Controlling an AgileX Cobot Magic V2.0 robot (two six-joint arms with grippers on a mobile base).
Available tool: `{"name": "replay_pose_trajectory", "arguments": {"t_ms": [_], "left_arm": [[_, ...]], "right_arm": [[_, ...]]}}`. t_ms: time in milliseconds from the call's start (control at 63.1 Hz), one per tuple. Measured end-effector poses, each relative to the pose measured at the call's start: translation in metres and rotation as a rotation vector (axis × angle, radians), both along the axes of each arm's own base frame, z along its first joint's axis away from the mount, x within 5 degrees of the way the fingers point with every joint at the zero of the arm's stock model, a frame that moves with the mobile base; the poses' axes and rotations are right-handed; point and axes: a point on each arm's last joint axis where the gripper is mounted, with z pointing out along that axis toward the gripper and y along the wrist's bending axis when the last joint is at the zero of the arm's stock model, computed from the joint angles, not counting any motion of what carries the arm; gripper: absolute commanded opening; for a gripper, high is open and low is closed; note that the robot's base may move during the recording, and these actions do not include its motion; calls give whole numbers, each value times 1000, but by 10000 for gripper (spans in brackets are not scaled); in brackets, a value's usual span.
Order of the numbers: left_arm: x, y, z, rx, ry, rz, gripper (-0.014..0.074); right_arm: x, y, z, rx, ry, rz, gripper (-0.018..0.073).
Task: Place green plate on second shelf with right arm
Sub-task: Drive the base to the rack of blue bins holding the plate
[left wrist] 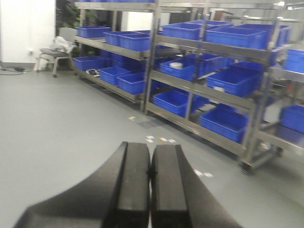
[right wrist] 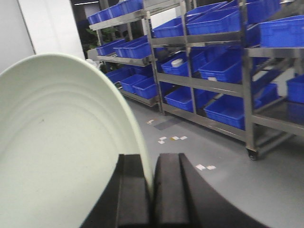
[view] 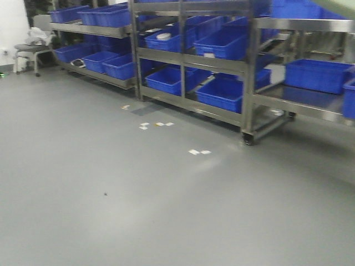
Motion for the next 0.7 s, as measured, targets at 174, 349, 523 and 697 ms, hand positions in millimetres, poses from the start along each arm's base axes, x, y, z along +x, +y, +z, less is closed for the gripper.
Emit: {"name": "replay_pose_trajectory", "arguments": {"t_ms": [174, 349, 523, 697], "left_arm": [[0, 0, 0, 0, 0, 0, 130], [0, 0, 0, 0, 0, 0, 130], [0, 0, 0, 0, 0, 0, 130], [0, 0, 0, 0, 0, 0, 130]], "right_arm": [[0, 0, 0, 0, 0, 0, 57], [0, 0, 0, 0, 1, -1, 57], [0, 0, 0, 0, 1, -1, 57], [0, 0, 0, 0, 1, -1, 57]]}}
